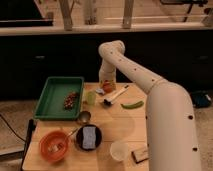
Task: Place apple in plastic cup
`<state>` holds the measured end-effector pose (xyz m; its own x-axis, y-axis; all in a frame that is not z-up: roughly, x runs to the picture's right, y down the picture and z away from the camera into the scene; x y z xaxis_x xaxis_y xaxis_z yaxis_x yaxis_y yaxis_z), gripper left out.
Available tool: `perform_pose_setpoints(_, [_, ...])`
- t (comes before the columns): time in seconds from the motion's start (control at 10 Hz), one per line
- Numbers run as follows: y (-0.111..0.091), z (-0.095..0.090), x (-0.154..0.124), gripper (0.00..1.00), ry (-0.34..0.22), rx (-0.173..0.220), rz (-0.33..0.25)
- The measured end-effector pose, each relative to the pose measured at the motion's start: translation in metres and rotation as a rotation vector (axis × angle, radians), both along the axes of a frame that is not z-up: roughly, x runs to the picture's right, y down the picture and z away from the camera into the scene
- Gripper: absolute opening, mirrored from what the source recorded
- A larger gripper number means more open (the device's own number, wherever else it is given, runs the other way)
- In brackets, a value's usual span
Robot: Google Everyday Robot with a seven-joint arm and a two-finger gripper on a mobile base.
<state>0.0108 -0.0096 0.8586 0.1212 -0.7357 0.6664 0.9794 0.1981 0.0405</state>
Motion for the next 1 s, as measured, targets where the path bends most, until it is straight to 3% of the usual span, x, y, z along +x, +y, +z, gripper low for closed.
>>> perform_pose_setpoints(1.0, [-0.0092,0.0023,0.0091,0.03,-0.016,0.015,-0.008])
